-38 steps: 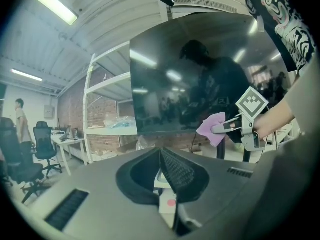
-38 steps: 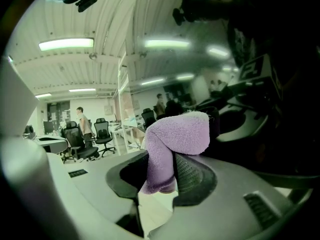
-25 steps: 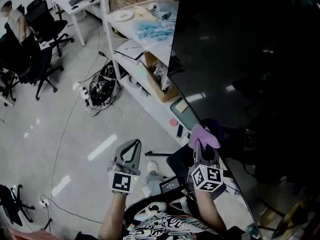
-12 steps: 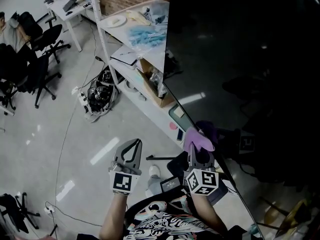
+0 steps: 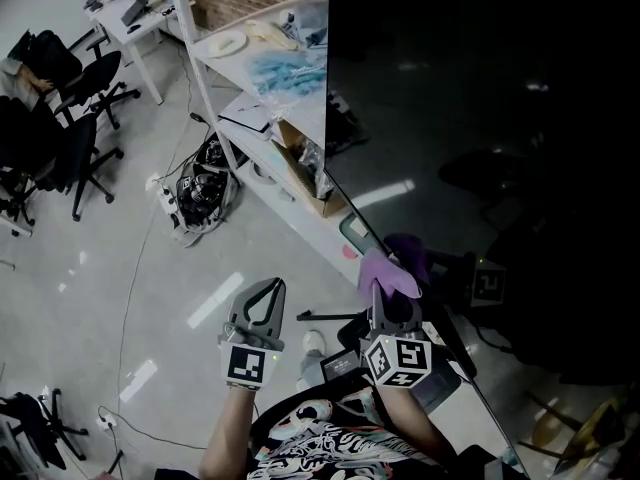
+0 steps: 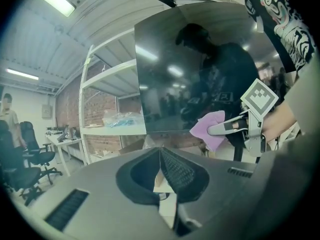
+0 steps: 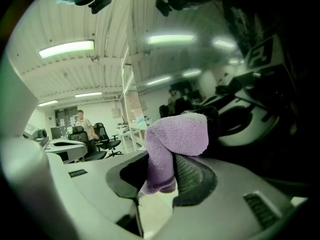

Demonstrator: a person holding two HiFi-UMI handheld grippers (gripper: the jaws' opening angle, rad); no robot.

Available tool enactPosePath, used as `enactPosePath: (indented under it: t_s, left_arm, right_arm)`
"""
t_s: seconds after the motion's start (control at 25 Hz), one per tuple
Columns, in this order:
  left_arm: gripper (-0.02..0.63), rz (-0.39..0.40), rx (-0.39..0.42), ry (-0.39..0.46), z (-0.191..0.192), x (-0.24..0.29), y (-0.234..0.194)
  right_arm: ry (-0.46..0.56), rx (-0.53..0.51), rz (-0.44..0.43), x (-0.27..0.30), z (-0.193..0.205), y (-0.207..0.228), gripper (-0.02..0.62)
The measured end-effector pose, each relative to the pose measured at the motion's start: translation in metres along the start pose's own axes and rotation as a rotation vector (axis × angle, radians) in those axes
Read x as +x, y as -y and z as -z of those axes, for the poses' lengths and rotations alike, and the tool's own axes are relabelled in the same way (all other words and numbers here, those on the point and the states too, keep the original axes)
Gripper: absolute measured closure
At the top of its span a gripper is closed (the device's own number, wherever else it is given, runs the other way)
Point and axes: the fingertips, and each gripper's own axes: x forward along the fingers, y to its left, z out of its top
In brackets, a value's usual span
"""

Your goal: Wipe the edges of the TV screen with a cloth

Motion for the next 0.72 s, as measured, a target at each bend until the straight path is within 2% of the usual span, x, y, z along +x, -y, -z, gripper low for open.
enactPosePath:
  t_s: [0.08, 0.2, 0.32, 0.48, 0.64, 0.72]
  left_arm:
    - [0.589, -0.002, 0.001, -0.006, -0.001, 0.001, -0.002]
    - [0.589, -0.016, 0.013, 0.035, -0.010, 0.001, -0.004]
    - [0.589, -0.017, 0.002, -0.016, -0.009, 0.000, -0.002]
    - [0.589, -0.019, 0.011, -0.036, -0.009, 0.003, -0.003]
    - [0.589, -0.025, -0.006, -0.038, -0.012, 0.011, -0.008]
    - [0.589, -0.027, 0.002, -0.008, -0.017, 0.017, -0.010]
  right_arm:
    - [0.000, 0.001, -0.004, 0.003, -0.002, -0.002, 0.446]
    - [0.000, 0.004, -0.012, 0.004, -0.005, -0.006, 0.446]
    - [0.000, 0.011, -0.021, 0.004, -0.009, -0.009, 0.446]
    - [0.002, 0.010, -0.047, 0.007, -0.015, -0.014, 0.446]
    - [0.001, 0.000, -0.072, 0.014, -0.020, -0.022, 0.446]
    - [0.002, 0.001, -0.081, 0.016, -0.023, -0.025, 0.446]
